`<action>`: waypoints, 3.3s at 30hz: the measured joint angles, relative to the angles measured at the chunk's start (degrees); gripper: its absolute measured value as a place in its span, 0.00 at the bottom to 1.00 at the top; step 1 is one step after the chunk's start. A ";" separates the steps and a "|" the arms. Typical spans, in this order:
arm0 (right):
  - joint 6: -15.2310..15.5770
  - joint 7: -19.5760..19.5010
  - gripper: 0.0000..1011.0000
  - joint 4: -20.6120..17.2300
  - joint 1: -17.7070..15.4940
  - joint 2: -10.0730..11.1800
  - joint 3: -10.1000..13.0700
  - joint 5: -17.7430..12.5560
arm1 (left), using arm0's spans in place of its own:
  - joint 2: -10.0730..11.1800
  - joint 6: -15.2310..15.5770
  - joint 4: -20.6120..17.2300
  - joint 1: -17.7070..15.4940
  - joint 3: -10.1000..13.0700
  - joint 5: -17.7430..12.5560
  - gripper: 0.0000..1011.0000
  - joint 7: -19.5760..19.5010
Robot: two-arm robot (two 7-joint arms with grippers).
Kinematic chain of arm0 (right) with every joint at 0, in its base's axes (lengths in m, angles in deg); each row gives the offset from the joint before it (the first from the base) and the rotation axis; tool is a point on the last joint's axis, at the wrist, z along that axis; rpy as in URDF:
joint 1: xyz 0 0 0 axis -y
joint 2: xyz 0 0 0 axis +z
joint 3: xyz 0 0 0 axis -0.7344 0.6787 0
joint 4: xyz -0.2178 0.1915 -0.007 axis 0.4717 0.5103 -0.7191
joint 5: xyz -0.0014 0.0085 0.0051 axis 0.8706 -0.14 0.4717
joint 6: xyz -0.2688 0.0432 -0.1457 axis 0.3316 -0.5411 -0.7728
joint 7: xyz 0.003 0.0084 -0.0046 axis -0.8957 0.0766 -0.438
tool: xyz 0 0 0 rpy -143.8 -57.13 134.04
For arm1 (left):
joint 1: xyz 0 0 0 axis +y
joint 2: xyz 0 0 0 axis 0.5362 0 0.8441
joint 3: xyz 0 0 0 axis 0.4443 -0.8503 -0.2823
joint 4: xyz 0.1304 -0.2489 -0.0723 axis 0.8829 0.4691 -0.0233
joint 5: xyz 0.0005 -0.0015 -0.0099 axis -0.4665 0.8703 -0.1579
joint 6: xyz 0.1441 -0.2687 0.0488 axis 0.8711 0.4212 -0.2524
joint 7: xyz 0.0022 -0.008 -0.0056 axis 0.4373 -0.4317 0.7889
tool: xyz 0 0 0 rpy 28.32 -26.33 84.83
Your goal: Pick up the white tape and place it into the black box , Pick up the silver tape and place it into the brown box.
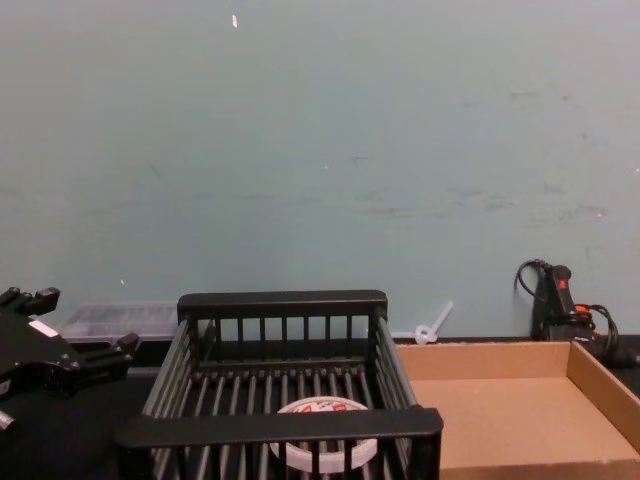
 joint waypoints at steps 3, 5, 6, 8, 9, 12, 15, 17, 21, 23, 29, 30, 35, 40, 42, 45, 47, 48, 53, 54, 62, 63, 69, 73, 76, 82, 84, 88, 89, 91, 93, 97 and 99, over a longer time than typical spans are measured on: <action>0.15 0.10 0.99 0.13 0.36 0.35 -0.64 -0.19 | 0.00 0.00 0.00 0.00 0.00 0.00 0.99 0.00; 0.26 0.17 0.99 0.20 0.62 0.64 -1.11 -0.30 | 0.00 0.00 0.00 0.00 0.00 0.00 0.99 0.00; 0.26 0.18 0.99 0.21 0.68 0.72 -1.23 -0.31 | 0.00 0.00 0.00 0.00 0.00 0.00 0.99 0.00; 0.27 0.20 0.99 0.29 0.82 0.86 -1.56 -0.32 | 0.00 0.00 0.00 0.00 0.00 0.00 0.99 0.00; 0.27 0.23 0.99 0.42 0.97 0.96 -1.82 -0.32 | 0.00 0.00 0.00 0.00 0.00 0.00 0.99 0.00; 0.27 0.35 0.99 0.88 1.39 0.99 -2.42 -0.31 | 0.00 0.00 0.00 0.00 0.00 0.00 0.99 0.00; 0.26 0.54 0.99 1.31 1.82 0.95 -3.01 -0.28 | 0.00 0.00 0.00 0.00 0.00 0.00 0.99 0.00; 0.26 0.63 0.99 1.54 2.05 0.92 -3.30 -0.26 | 0.00 0.00 0.00 0.00 0.00 0.00 0.99 0.00; 0.24 0.81 0.99 2.20 2.66 0.73 -4.08 -0.13 | 0.00 0.00 0.00 0.00 0.00 0.00 0.99 0.00; 0.24 0.81 0.99 2.42 2.81 0.60 -4.25 -0.09 | 0.00 0.00 0.00 0.00 0.00 0.00 0.99 0.00; 0.15 0.12 0.99 3.74 3.20 -0.40 -4.49 -0.06 | 0.00 0.00 0.00 0.00 0.00 0.00 0.99 0.00; 0.14 0.06 0.99 3.88 3.26 -0.50 -4.52 -0.06 | 0.00 0.00 0.00 0.00 0.00 0.00 0.99 0.00; -0.02 -0.14 0.99 4.70 3.66 -1.07 -4.79 -0.03 | 0.00 0.00 0.00 0.00 0.00 0.00 0.99 0.00; -0.13 -0.22 0.99 5.43 4.01 -1.58 -5.10 0.17 | 0.00 0.00 0.00 0.00 0.00 0.00 0.99 0.00; -0.16 -0.23 0.99 5.72 4.17 -1.77 -5.24 0.25 | 0.00 0.00 0.00 0.00 0.00 0.00 0.99 0.00; -0.18 -0.22 0.99 5.91 4.34 -1.91 -5.39 0.36 | 0.00 0.00 0.00 0.00 0.00 0.00 0.99 0.00; -0.18 -0.21 0.99 5.96 4.39 -1.96 -5.45 0.40 | 0.00 0.00 0.00 0.00 0.00 0.00 0.99 0.00; -0.19 -0.21 0.99 5.98 4.41 -1.98 -5.48 0.40 | 0.00 0.00 0.00 0.00 0.00 0.00 0.99 0.00; -0.19 -0.19 0.99 6.15 4.52 -2.12 -5.51 0.42 | 0.00 0.00 0.00 0.00 0.00 0.00 0.99 0.00; -0.20 -0.19 0.99 6.18 4.52 -2.16 -5.51 0.41 | 0.00 0.00 0.00 0.00 0.00 0.00 0.99 0.00; -0.20 -0.19 0.99 6.19 4.52 -2.14 -5.50 0.41 | 0.00 0.00 0.00 0.00 0.00 0.00 0.99 0.00; -0.20 -0.19 0.99 6.19 4.52 -2.14 -5.50 0.41 | 0.00 0.00 0.00 0.00 0.00 0.00 0.99 0.00; -0.20 -0.19 0.99 6.17 4.51 -2.11 -5.46 0.41 | 0.00 0.00 0.00 0.00 0.00 0.00 0.99 0.00; -0.20 -0.18 0.92 6.15 4.48 -2.11 -5.45 0.39 | 0.00 0.00 0.00 0.00 0.00 0.00 0.99 0.00; -0.20 -0.18 0.84 6.14 4.48 -2.11 -5.45 0.38 | 0.00 0.00 0.00 0.00 0.00 0.00 0.99 0.00; -0.20 -0.18 0.66 6.10 4.47 -2.11 -5.45 0.36 | 0.00 0.00 0.00 0.00 0.00 0.00 0.99 0.00; -0.19 -0.18 0.60 6.10 4.47 -2.11 -5.45 0.36 | 0.00 0.00 0.00 0.00 0.00 0.00 0.99 0.00; -0.20 -0.18 0.48 6.09 4.47 -2.11 -5.45 0.36 | 0.00 0.00 0.00 0.00 0.00 0.00 0.99 0.00; -0.20 -0.18 0.46 6.09 4.47 -2.11 -5.45 0.36 | 0.00 0.00 0.00 0.00 0.00 0.00 0.99 0.00; -0.20 -0.18 0.38 6.09 4.47 -2.11 -5.45 0.36 | 0.00 0.00 0.00 0.00 0.00 0.00 0.99 0.00; -0.20 -0.18 0.30 6.09 4.47 -2.11 -5.45 0.36 | 0.00 0.00 0.00 0.00 0.00 0.00 0.99 0.00; -0.20 -0.18 0.20 6.09 4.47 -2.11 -5.45 0.36 | 0.00 0.00 0.00 0.00 0.00 0.00 0.99 0.00; -0.20 -0.18 0.17 6.09 4.47 -2.11 -5.45 0.36 | 0.00 0.00 0.00 0.00 0.00 0.00 0.99 0.00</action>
